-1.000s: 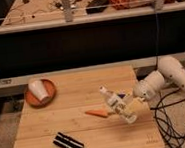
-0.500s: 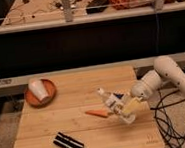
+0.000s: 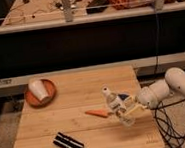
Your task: Stand the bottle upright
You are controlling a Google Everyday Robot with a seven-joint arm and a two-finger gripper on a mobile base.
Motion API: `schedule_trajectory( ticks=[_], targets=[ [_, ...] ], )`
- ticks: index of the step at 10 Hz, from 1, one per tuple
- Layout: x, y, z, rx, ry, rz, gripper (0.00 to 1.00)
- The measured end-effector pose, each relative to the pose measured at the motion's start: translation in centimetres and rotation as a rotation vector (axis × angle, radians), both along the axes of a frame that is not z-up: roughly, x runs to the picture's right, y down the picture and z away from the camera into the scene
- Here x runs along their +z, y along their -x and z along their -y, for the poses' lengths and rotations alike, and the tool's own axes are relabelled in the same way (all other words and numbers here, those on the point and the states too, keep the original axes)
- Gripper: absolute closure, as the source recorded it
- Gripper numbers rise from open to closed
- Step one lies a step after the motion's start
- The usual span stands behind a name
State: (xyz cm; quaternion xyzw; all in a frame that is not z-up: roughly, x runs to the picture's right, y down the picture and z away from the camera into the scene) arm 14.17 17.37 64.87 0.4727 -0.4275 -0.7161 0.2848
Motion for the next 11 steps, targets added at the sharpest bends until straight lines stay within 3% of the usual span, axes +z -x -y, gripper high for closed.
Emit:
schedule_trajectory(
  ticks=[3,6,11],
  targets=[
    [-0.2,-0.5,-0.3,0.107,-0.118,0.056,1.0],
    [0.1,-0.7,-1.0,0.203,-0.152,0.102,1.0],
    [0.3,0.9,-2.1,0.223,-0.231,0.099,1.0]
  ],
)
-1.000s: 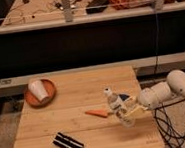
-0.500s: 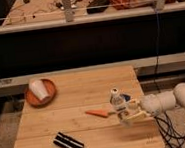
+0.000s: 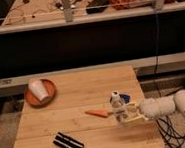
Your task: Stand the bottle upright
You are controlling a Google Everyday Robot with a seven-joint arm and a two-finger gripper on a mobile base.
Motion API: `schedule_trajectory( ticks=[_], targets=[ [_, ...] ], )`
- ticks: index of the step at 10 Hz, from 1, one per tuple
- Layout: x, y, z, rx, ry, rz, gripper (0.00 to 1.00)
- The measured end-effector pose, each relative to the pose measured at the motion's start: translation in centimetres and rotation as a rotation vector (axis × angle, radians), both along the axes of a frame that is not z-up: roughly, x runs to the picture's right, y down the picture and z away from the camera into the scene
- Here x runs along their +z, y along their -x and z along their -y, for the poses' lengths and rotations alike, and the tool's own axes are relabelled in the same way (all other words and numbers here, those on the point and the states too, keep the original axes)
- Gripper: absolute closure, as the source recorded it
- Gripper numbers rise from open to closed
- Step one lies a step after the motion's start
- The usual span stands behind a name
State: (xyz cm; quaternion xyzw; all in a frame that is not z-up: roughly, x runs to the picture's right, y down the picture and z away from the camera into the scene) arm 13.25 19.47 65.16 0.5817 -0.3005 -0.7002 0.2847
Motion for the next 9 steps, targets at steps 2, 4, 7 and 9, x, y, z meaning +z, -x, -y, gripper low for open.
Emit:
schedule_trajectory(
  ticks=[2,4,7,9],
  targets=[
    [0.4,0.7,-0.6,0.015,-0.017,0.009,1.0],
    [0.9,1.1,-1.2,0.037,-0.027,0.024,1.0],
    [1.0,1.9,-1.2,0.041,-0.023,0.056,1.0],
    [0.9,2.0,-1.1,0.037,-0.027,0.055,1.0]
  ],
)
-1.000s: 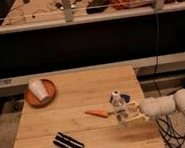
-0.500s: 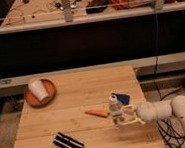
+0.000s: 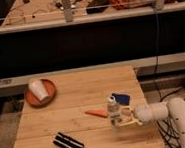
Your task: Stand the bottle upright
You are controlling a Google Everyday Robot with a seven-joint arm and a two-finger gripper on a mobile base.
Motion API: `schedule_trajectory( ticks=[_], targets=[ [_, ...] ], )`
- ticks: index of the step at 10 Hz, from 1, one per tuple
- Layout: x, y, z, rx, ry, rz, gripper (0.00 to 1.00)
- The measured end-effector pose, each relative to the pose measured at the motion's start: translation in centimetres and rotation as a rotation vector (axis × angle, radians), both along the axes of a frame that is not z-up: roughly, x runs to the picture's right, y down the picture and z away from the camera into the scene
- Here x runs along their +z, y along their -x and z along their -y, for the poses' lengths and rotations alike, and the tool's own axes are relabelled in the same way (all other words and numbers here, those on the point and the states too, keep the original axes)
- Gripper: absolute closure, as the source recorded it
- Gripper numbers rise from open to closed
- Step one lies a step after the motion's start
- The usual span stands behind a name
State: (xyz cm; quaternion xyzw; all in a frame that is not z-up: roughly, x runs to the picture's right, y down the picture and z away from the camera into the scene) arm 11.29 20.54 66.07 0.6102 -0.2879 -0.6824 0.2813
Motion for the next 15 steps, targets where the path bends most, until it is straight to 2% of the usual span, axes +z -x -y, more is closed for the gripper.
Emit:
schedule_trajectory(
  ticks=[3,7,9,11,13,15],
  targets=[
    [0.0,-0.8,0.5,-0.002,-0.046,0.006,1.0],
    [2.1,-1.6,0.7,0.031,-0.092,0.042,1.0],
    [3.2,-2.6,0.9,0.04,-0.105,0.033,1.0],
    [4.4,-4.2,1.7,0.014,-0.111,-0.008,1.0],
    [5.2,-5.0,1.8,0.005,-0.115,-0.024,1.0],
    [5.7,-3.9,1.9,-0.006,-0.131,-0.022,1.0]
  ],
)
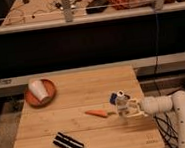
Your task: Stand the bottle upright
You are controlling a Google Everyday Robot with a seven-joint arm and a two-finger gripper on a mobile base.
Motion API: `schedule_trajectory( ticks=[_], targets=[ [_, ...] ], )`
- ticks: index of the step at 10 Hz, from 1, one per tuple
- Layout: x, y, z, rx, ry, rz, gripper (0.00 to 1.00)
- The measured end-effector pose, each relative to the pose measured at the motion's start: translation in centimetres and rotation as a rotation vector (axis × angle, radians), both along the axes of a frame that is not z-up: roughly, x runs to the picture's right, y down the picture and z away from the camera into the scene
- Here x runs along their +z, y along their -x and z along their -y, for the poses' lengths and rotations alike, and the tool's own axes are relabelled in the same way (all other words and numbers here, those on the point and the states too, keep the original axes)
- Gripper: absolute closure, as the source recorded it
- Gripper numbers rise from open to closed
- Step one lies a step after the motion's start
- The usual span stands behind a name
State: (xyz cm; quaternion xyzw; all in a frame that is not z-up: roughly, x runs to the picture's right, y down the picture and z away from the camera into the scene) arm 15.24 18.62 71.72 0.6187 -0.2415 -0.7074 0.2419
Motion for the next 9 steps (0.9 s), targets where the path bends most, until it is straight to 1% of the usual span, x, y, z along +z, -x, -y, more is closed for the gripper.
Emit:
schedule_trajectory(
  ticks=[2,5,9],
  targets=[
    [-0.1,0.7,-0.1,0.007,-0.019,0.006,1.0],
    [-0.2,2.0,-0.4,0.003,-0.033,0.024,1.0],
    [0.0,3.1,-1.0,-0.017,-0.016,0.039,1.0]
  ],
)
